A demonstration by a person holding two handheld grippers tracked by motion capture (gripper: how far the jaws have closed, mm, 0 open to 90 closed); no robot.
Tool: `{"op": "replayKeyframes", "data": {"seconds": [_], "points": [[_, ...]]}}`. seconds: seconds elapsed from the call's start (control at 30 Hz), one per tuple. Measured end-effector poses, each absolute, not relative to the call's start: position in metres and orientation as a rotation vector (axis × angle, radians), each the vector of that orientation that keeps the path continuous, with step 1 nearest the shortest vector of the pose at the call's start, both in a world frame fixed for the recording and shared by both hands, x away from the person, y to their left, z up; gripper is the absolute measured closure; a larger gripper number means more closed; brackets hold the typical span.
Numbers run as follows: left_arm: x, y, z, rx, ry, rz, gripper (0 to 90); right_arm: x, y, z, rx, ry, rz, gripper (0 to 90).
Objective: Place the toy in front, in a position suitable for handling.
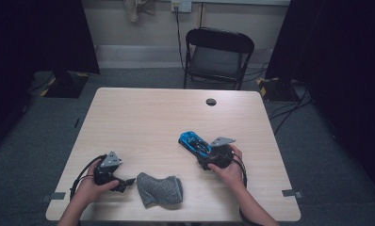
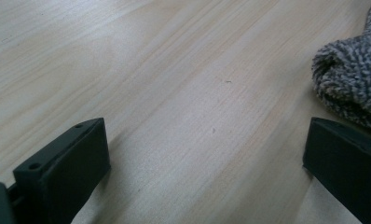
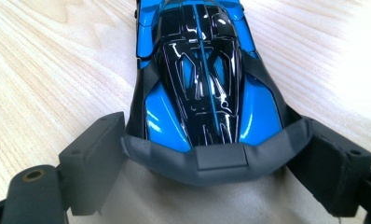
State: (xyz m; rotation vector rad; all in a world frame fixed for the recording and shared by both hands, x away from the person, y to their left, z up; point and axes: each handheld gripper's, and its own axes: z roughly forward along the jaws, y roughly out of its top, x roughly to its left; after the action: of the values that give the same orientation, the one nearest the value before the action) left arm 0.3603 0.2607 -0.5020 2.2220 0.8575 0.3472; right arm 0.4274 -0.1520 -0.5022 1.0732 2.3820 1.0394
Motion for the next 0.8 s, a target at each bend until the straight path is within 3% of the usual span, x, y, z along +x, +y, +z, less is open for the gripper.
{"op": "replayKeyframes", "data": {"seconds": [0.2,0.3,0.63,0.7,0.77,0.8], "points": [[0.3603,0.2602,-0.502,2.22,0.866,0.352,0.0,0.4264,-0.1538,-0.5022,1.071,2.386,1.045,15.9],[0.36,0.2594,-0.5019,2.214,0.878,0.355,0.0,0.4256,-0.1568,-0.5017,1.062,2.378,1.068,24.9],[0.3558,0.259,-0.5004,2.236,0.852,0.33,1.3,0.4251,-0.1573,-0.5018,1.06,2.378,1.069,25.2],[0.3549,0.2585,-0.4989,2.245,0.846,0.323,4.9,0.4251,-0.1574,-0.5018,1.06,2.379,1.069,25.3],[0.3547,0.2593,-0.4955,2.24,0.829,0.325,20.9,0.425,-0.1573,-0.5018,1.06,2.378,1.069,25.3],[0.3552,0.2595,-0.4935,2.228,0.838,0.322,22.3,0.425,-0.1574,-0.5018,1.059,2.378,1.069,25.3]]}}
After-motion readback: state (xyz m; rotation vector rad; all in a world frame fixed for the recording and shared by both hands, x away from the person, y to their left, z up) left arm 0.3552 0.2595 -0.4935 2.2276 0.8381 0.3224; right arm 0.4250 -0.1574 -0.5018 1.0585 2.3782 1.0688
